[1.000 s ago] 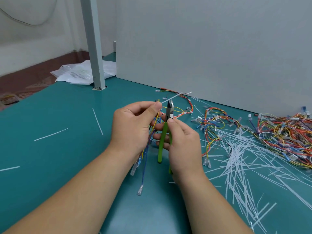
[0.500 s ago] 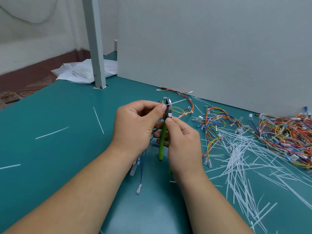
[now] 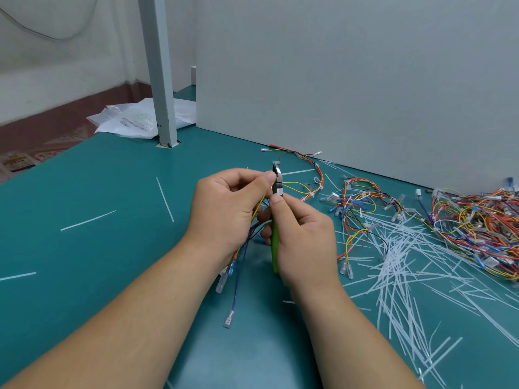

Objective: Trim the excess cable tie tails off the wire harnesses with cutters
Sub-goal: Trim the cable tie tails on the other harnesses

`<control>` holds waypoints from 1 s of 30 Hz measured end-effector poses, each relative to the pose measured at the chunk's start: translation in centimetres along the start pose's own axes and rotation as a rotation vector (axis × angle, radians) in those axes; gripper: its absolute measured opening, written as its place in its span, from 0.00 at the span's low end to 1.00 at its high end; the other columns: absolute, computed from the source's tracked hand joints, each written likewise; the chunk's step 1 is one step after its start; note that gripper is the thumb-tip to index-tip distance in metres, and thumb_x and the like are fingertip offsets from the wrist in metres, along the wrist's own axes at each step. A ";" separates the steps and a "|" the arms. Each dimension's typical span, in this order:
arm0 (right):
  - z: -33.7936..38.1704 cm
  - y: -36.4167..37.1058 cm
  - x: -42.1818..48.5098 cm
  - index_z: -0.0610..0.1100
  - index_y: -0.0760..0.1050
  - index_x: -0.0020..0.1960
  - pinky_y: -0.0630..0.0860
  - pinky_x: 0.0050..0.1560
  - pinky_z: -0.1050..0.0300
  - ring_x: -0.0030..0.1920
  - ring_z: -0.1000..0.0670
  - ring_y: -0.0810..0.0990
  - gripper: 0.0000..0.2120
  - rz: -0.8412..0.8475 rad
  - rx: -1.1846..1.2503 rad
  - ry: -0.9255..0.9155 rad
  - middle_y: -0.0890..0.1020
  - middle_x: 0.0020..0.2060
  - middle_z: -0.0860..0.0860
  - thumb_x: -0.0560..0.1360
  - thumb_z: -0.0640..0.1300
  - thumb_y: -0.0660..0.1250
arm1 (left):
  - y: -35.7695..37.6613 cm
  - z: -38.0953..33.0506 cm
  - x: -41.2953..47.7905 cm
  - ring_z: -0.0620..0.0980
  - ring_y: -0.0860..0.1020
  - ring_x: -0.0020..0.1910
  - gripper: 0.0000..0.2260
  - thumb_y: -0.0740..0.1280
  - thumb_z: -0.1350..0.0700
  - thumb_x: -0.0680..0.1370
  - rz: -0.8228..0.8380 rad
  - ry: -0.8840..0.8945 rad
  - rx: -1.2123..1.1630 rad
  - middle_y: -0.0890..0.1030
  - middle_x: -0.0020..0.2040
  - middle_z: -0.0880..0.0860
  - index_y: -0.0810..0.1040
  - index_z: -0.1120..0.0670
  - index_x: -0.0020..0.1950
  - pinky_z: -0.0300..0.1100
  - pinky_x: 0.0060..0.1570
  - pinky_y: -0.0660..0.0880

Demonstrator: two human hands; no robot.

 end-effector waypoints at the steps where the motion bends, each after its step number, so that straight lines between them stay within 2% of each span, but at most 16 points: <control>1: -0.1 0.0 0.1 0.55 0.86 0.45 0.76 0.35 0.58 0.32 0.53 0.77 0.11 0.002 -0.001 0.004 0.82 0.33 0.54 0.81 0.49 0.66 | 0.0 -0.1 0.0 0.51 0.75 0.28 0.09 0.74 0.58 0.77 -0.004 -0.001 -0.001 0.81 0.33 0.54 0.85 0.55 0.36 0.44 0.27 0.77; 4: -0.3 0.0 0.1 0.56 0.87 0.47 0.76 0.36 0.54 0.32 0.53 0.76 0.11 0.004 0.010 0.020 0.82 0.33 0.54 0.80 0.50 0.66 | -0.1 -0.1 -0.1 0.47 0.73 0.23 0.12 0.72 0.58 0.78 -0.016 -0.024 -0.009 0.81 0.31 0.53 0.84 0.55 0.34 0.36 0.24 0.72; 7: -0.6 0.0 0.2 0.55 0.87 0.47 0.74 0.37 0.52 0.33 0.52 0.76 0.11 0.002 0.016 0.037 0.82 0.34 0.53 0.80 0.50 0.66 | 0.1 0.1 -0.1 0.46 0.73 0.22 0.13 0.72 0.60 0.79 -0.002 -0.073 -0.051 0.81 0.31 0.54 0.83 0.55 0.33 0.37 0.22 0.72; 12: -0.7 0.0 0.3 0.51 0.87 0.44 0.75 0.36 0.64 0.36 0.56 0.80 0.13 0.041 0.042 0.046 0.85 0.37 0.54 0.83 0.43 0.66 | 0.2 0.3 -0.2 0.47 0.75 0.23 0.12 0.72 0.61 0.78 0.012 -0.097 -0.038 0.81 0.30 0.55 0.83 0.56 0.33 0.37 0.22 0.73; 15: -0.5 0.0 0.2 0.50 0.86 0.45 0.74 0.36 0.65 0.35 0.56 0.79 0.12 0.031 0.023 0.019 0.85 0.37 0.53 0.83 0.43 0.66 | 0.2 0.1 -0.3 0.47 0.76 0.23 0.11 0.72 0.61 0.78 0.021 -0.102 -0.029 0.81 0.29 0.54 0.81 0.59 0.36 0.35 0.22 0.72; 18: -0.5 0.0 0.2 0.51 0.86 0.47 0.72 0.35 0.60 0.34 0.54 0.75 0.10 0.032 0.003 0.008 0.85 0.37 0.48 0.80 0.48 0.66 | 0.2 0.0 -0.2 0.47 0.75 0.22 0.11 0.72 0.62 0.78 0.028 -0.102 -0.019 0.79 0.28 0.53 0.80 0.60 0.36 0.34 0.21 0.71; 21: -0.5 0.1 0.3 0.55 0.85 0.44 0.69 0.36 0.54 0.34 0.51 0.71 0.10 0.038 -0.015 -0.006 0.79 0.32 0.51 0.79 0.51 0.65 | 0.1 -0.1 -0.1 0.46 0.73 0.20 0.12 0.72 0.62 0.78 0.016 -0.089 -0.009 0.79 0.27 0.52 0.79 0.61 0.35 0.34 0.21 0.70; 24: -0.5 0.2 0.3 0.53 0.83 0.41 0.66 0.34 0.46 0.33 0.42 0.67 0.12 0.055 -0.027 -0.015 0.73 0.33 0.38 0.78 0.54 0.65 | -0.1 0.0 0.0 0.46 0.72 0.20 0.13 0.72 0.62 0.78 0.006 -0.083 -0.012 0.79 0.27 0.52 0.80 0.59 0.33 0.34 0.21 0.70; 26: -0.5 0.3 0.4 0.51 0.82 0.40 0.68 0.33 0.40 0.33 0.38 0.68 0.13 0.061 -0.045 -0.022 0.71 0.36 0.34 0.77 0.56 0.64 | -0.2 0.2 0.1 0.45 0.71 0.22 0.15 0.72 0.61 0.78 -0.003 -0.082 0.020 0.79 0.28 0.52 0.81 0.55 0.30 0.34 0.22 0.70; 30: -0.8 0.2 0.5 0.51 0.81 0.39 0.68 0.33 0.40 0.33 0.38 0.68 0.13 0.055 -0.075 -0.011 0.71 0.36 0.33 0.78 0.54 0.64 | -0.4 0.5 0.2 0.45 0.71 0.23 0.15 0.73 0.61 0.78 -0.014 -0.088 0.040 0.79 0.28 0.52 0.82 0.54 0.30 0.33 0.22 0.70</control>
Point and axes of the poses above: each hand's wrist, its own x-axis towards the middle knuckle, its own y-axis out of the palm, z = x × y, the point moved 9 cm from there along x, towards the middle knuckle
